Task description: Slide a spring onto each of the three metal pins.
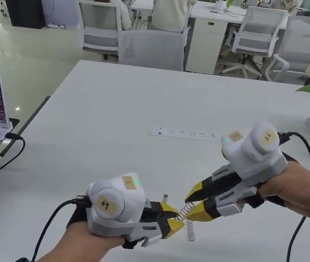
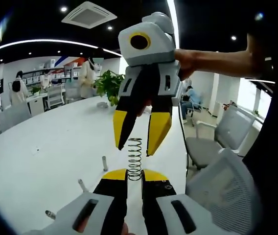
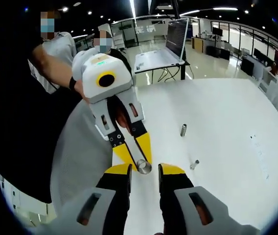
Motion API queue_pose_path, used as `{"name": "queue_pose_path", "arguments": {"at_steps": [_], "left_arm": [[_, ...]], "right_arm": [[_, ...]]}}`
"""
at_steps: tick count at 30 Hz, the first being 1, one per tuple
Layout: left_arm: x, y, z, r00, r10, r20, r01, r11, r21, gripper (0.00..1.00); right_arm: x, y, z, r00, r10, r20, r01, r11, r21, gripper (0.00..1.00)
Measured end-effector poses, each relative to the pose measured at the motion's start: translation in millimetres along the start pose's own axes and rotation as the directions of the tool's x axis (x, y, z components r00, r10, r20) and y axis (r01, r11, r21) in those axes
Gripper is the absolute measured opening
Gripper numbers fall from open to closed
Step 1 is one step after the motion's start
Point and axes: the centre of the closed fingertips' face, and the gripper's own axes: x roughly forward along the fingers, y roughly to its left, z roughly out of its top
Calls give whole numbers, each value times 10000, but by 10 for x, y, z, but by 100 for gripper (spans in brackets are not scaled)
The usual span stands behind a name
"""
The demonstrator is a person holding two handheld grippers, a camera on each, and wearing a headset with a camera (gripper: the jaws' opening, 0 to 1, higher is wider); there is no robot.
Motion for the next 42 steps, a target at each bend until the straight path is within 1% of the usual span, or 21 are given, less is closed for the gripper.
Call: {"name": "queue_pose_path", "arguments": {"at_steps": [5,11,18,20,29,34,38,42], "left_arm": [[11,-28,37,9999,-125,68,124,9999,50,2],[23,-53,68,9996,-248,124,247,9996,112,2],[29,-90,101,9992,-358,186,354,9992,180,2],[31,-97,109,9990,-396,200,392,9990,197,2],[43,-125,136,9984,-524,226,517,9982,309,2],[44,-141,138,9981,-587,206,580,9978,326,2],[44,-155,151,9977,-637,242,629,9974,345,2],[50,-159,136,9976,-671,185,663,9971,370,2]], "right_arm": [[-19,40,-6,9988,213,-449,-233,9988,-437,20],[-22,70,-24,9960,390,-807,-453,9959,-777,18],[-9,111,-17,9937,536,-984,-638,9925,-1046,15],[-4,121,-31,9920,586,-1120,-716,9907,-1159,14],[7,146,-47,9873,726,-1411,-946,9832,-1558,10],[15,159,-71,9837,788,-1618,-1079,9777,-1801,9],[28,176,-95,9795,826,-1835,-1212,9701,-2101,9],[33,175,-110,9774,844,-1940,-1292,9642,-2316,9]]}}
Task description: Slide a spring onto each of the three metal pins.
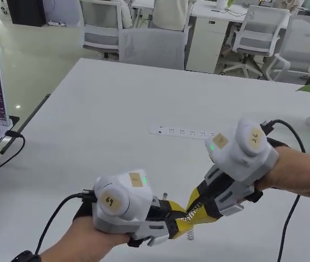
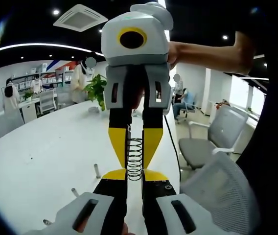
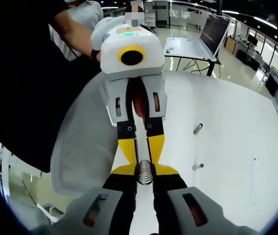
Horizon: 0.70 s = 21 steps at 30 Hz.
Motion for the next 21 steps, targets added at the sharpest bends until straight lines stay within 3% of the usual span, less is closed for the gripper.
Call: {"name": "queue_pose_path", "arguments": {"at_steps": [6,21], "left_arm": [[3,9,-5,10000,-20,4,20,10000,7,2],[22,18,-57,10000,25,-72,-26,10000,-46,3]], "right_arm": [[1,-1,-5,9999,-31,-110,27,9994,-350,9],[52,-23,-40,9994,-64,-333,48,9989,-466,8]]}}
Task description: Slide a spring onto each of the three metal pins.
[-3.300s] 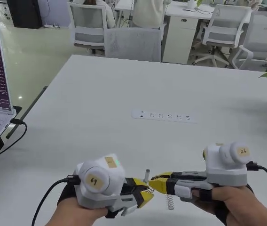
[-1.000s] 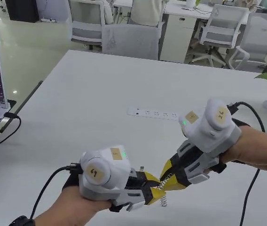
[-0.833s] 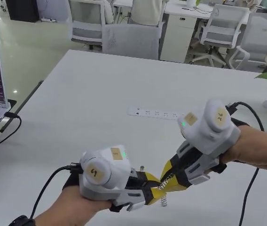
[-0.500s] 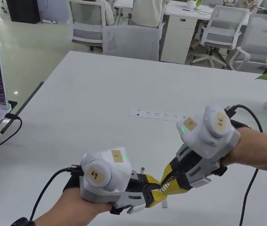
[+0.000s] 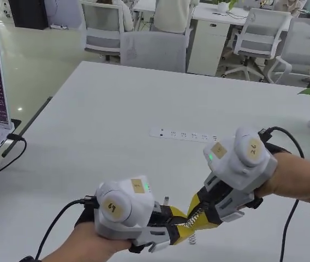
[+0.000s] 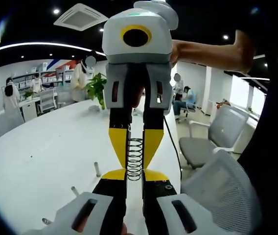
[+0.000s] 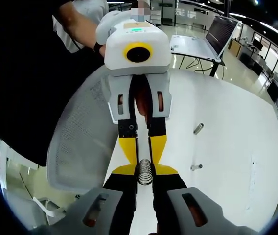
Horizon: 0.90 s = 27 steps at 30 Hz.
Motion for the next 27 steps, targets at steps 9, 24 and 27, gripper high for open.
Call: {"name": "queue_pose_path", "arguments": {"at_steps": [9,24,27], "left_arm": [[-45,27,-75,9996,222,-153,-226,9994,-251,11],[-177,124,-252,9965,711,-436,-742,9945,-737,21],[-240,167,-318,9943,931,-528,-975,9913,-882,23]], "right_arm": [[-3,-55,-19,9999,-150,-7,151,9998,144,8],[-2,-91,-136,9994,-270,-216,278,9989,386,8],[5,-99,-161,9993,-299,-241,309,9985,459,8]]}}
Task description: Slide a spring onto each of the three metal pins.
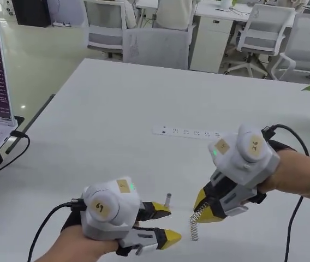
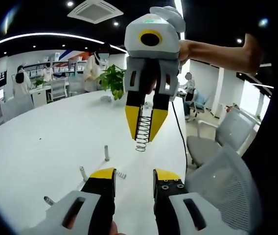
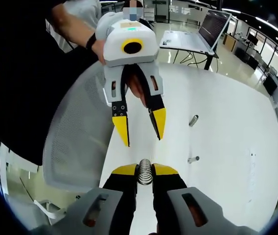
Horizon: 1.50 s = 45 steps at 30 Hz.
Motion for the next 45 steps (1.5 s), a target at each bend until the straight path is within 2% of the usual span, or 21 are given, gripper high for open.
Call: {"name": "queue_pose_path", "arguments": {"at_steps": [9,16,28,37,45], "left_arm": [[-169,165,-168,9977,653,-154,-659,9968,-442,30],[-350,329,-345,9912,1290,-308,-1314,9869,-940,34],[-696,526,-638,9725,2262,-563,-2325,9586,-1642,37],[-920,634,-793,9539,2925,-671,-3001,9315,-2057,39],[-1062,687,-901,9415,3280,-779,-3370,9123,-2325,43]], "right_arm": [[26,-47,-56,9999,-116,-51,117,9998,168,8],[55,-119,-106,9997,-236,-22,236,9989,400,8],[151,-301,-230,9989,-399,-259,418,9963,758,8],[233,-464,-258,9980,-364,-508,407,9954,868,8],[317,-593,-262,9966,-404,-724,472,9945,940,8]]}}
